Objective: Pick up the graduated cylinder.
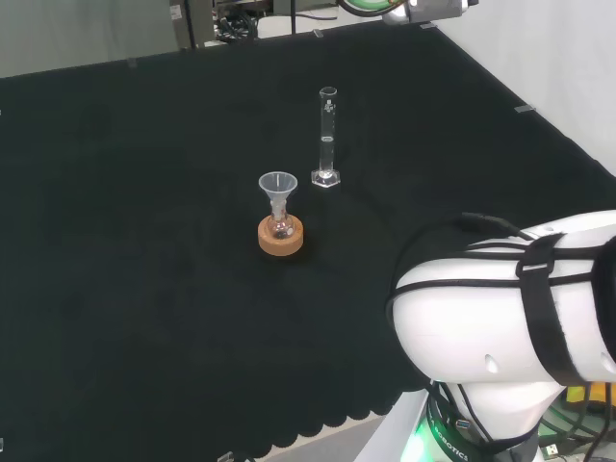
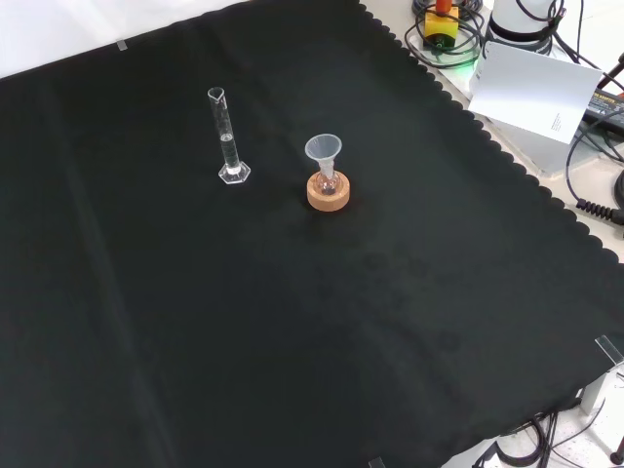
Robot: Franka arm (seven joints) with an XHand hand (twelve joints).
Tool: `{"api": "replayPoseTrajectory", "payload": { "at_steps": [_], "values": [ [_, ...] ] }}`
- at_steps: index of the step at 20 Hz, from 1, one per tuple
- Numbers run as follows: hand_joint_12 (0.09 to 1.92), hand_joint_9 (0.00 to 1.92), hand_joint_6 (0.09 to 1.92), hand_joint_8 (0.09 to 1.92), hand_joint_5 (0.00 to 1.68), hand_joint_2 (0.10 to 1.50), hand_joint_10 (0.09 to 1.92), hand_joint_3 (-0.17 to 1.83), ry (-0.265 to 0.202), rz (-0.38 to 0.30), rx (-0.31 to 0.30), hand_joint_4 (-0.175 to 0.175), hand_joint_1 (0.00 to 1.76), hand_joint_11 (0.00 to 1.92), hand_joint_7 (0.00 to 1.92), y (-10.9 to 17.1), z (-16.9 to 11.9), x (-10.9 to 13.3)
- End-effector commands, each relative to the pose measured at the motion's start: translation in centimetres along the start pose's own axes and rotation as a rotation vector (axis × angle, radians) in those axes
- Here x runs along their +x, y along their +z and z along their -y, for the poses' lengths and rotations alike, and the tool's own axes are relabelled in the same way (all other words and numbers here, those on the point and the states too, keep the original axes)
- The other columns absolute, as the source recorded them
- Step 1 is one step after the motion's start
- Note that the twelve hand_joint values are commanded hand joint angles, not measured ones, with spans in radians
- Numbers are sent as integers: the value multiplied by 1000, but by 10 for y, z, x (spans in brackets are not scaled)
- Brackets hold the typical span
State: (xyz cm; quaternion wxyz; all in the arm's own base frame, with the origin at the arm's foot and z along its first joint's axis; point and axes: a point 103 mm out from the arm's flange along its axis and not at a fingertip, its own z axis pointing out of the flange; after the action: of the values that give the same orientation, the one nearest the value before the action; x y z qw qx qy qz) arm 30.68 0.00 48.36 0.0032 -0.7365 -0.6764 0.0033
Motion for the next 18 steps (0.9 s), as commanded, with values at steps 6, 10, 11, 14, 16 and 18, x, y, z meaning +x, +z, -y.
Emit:
{"api": "replayPoseTrajectory", "payload": {
  "at_steps": [6,10,11,14,16,18],
  "values": [
    [1350,316,87,464,305,1358,513,47,9,4,-7,-14,3,130,81,1,-3,-2],
    [1350,286,87,498,306,1358,585,50,18,-1,0,-15,1,130,67,6,-7,-3],
    [1350,285,87,500,306,1358,589,50,23,-2,4,-15,2,130,66,8,-9,-4],
    [1352,282,87,503,306,1356,595,50,45,-6,18,-15,5,130,65,18,-15,-9],
    [1353,280,87,505,306,1355,599,50,61,-14,16,-15,10,129,64,25,-19,-14],
    [1354,279,87,507,306,1353,602,49,73,-14,13,-15,14,128,63,33,-22,-19]
  ]
}}
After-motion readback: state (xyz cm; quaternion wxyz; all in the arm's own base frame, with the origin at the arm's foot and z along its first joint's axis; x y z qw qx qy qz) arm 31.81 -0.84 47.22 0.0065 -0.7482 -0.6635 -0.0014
